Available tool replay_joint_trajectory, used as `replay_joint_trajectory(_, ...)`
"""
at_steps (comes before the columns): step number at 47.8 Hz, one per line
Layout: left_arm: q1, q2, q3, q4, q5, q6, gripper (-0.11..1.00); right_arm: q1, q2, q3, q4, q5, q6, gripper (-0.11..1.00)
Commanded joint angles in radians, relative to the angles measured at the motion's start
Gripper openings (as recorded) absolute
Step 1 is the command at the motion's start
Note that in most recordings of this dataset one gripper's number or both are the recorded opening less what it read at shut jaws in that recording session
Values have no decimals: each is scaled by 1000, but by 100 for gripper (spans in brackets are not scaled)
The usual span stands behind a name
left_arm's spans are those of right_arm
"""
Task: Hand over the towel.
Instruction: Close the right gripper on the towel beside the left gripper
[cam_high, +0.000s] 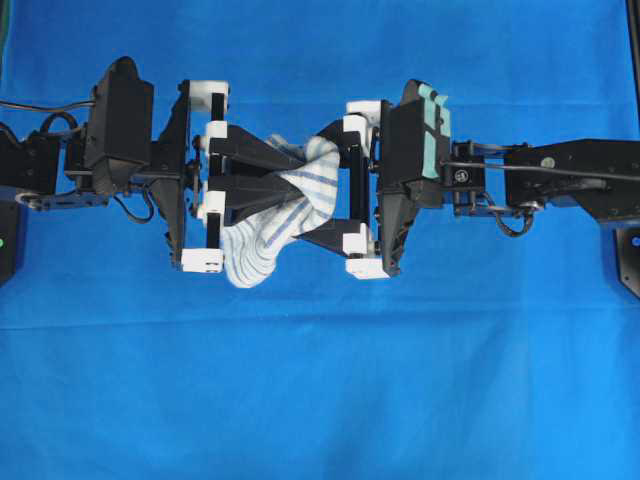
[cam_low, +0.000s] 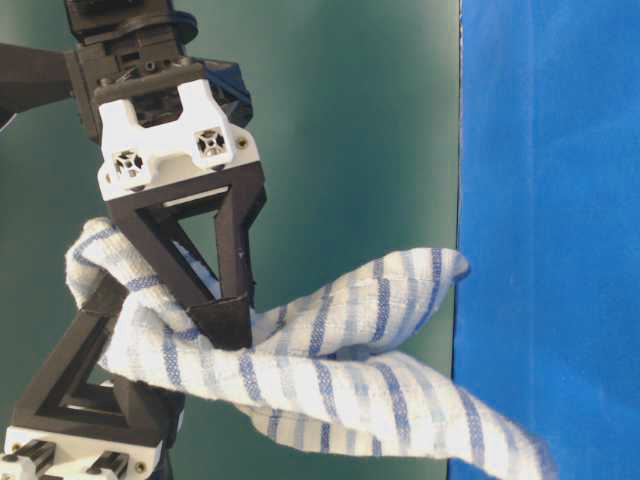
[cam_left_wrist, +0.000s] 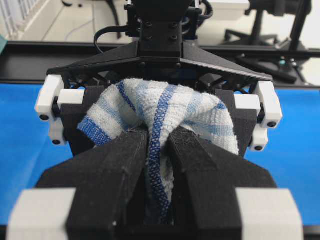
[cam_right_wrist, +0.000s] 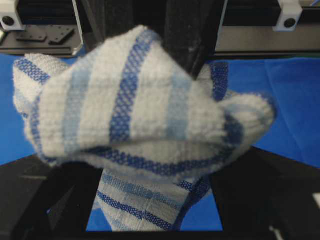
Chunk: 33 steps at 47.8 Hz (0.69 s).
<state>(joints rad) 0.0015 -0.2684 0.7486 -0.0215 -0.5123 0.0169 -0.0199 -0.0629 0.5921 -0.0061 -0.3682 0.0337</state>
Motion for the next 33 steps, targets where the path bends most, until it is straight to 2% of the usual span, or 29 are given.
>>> replay_joint_trajectory(1,2,-12,-23,2,-11,2,6,3,-12,-23,0,-9,-2,72)
replay_joint_trajectory(4,2,-11,-23,2,-11,2,6,2,-12,-23,-2,-9,-5,70)
replay_joint_trajectory(7,2,-11,-25,2,-11,0,6,2,-12,-23,-2,-8,-6,62)
replay_joint_trajectory(16,2,2,-38,0,-15,0,6,2,-12,-25,-3,-3,-8,12)
replay_joint_trajectory(31,2,12,-49,-2,-8,0,7,3,-14,-21,-3,-3,-2,11)
replay_joint_trajectory(33,2,9,-48,-2,-8,-2,10,3,-14,-21,-2,-3,-2,11)
